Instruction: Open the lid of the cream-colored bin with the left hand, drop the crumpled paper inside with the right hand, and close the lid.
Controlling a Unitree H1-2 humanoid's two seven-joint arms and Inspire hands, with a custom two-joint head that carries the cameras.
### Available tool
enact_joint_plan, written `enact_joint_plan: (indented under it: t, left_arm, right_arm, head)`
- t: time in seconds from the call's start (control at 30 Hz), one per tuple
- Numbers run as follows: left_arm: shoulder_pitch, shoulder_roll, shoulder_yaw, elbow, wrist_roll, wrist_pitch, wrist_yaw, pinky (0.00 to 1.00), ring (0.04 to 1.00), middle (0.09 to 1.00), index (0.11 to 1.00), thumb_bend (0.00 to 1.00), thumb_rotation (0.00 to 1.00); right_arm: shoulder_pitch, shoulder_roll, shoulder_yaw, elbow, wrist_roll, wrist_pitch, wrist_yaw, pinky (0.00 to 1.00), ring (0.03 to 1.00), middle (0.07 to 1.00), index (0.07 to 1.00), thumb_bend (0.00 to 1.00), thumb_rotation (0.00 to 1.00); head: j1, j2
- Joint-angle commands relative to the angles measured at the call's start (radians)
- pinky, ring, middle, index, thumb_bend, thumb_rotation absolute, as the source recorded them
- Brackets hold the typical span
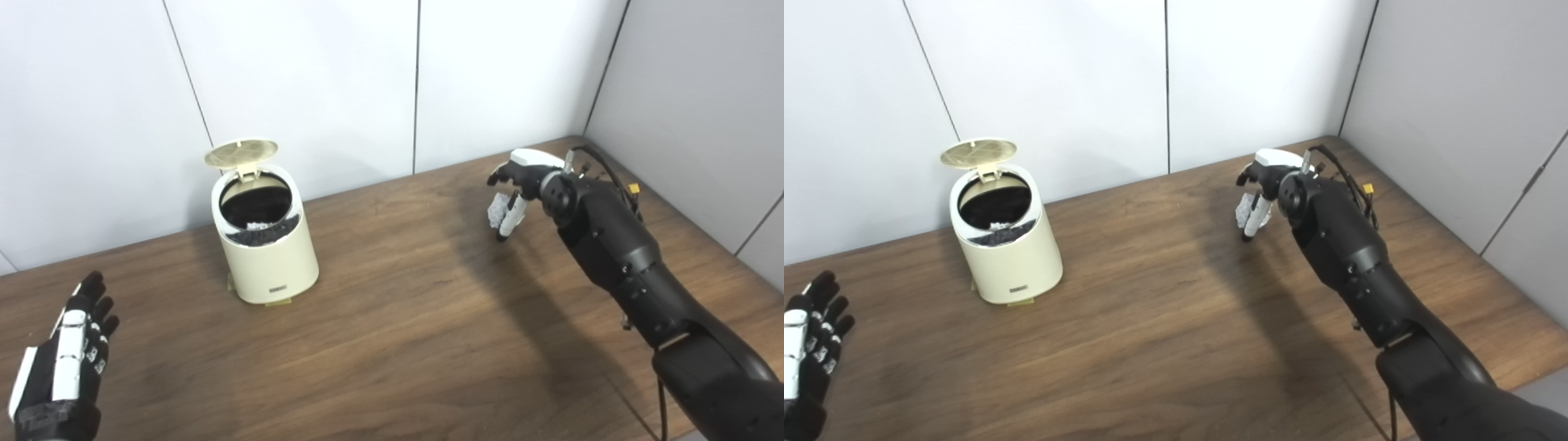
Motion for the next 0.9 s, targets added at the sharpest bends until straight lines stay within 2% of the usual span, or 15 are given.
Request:
enact_joint_plan:
  t: [0.0, 0.17, 0.3, 0.63, 0.87]
  left_arm:
    - [-0.029, 0.009, 0.003, -0.039, -0.011, -0.01, 0.006, 1.0, 1.0, 1.0, 1.0, 0.41, 0.87]
    - [-0.031, 0.011, -0.007, -0.04, 0.003, -0.013, 0.011, 1.0, 1.0, 1.0, 1.0, 0.43, 0.86]
    - [-0.033, 0.015, -0.007, -0.044, -0.006, -0.007, 0.009, 1.0, 1.0, 1.0, 1.0, 0.42, 0.85]
    - [-0.036, 0.015, -0.01, -0.051, -0.003, 0.001, 0.01, 1.0, 1.0, 1.0, 1.0, 0.4, 0.82]
    - [-0.038, 0.025, -0.023, -0.067, 0.033, 0.021, 0.017, 1.0, 1.0, 1.0, 1.0, 0.4, 0.84]
  right_arm:
    - [-0.049, -0.037, -0.005, -0.021, -0.005, 0.002, -0.004, 0.68, 0.779, 0.823, 0.794, 0.85, 0.08]
    - [-0.043, -0.029, -0.002, -0.021, 0.014, 0.002, -0.002, 0.68, 0.744, 0.786, 0.788, 0.8, 0.01]
    - [-0.043, -0.022, 0.002, -0.009, 0.014, 0.002, -0.017, 0.68, 0.728, 0.773, 0.783, 0.8, 0.0]
    - [-0.046, -0.036, 0.023, 0.011, -0.01, 0.002, -0.028, 0.69, 0.738, 0.784, 0.782, 0.81, 0.0]
    - [-0.044, -0.054, 0.039, 0.035, -0.042, 0.002, -0.033, 0.71, 0.78, 0.818, 0.798, 0.84, 0.07]
  head:
    - [-0.001, 0.001]
    - [0.004, 0.004]
    - [0.005, 0.006]
    - [0.004, 0.013]
    - [0.003, 0.015]
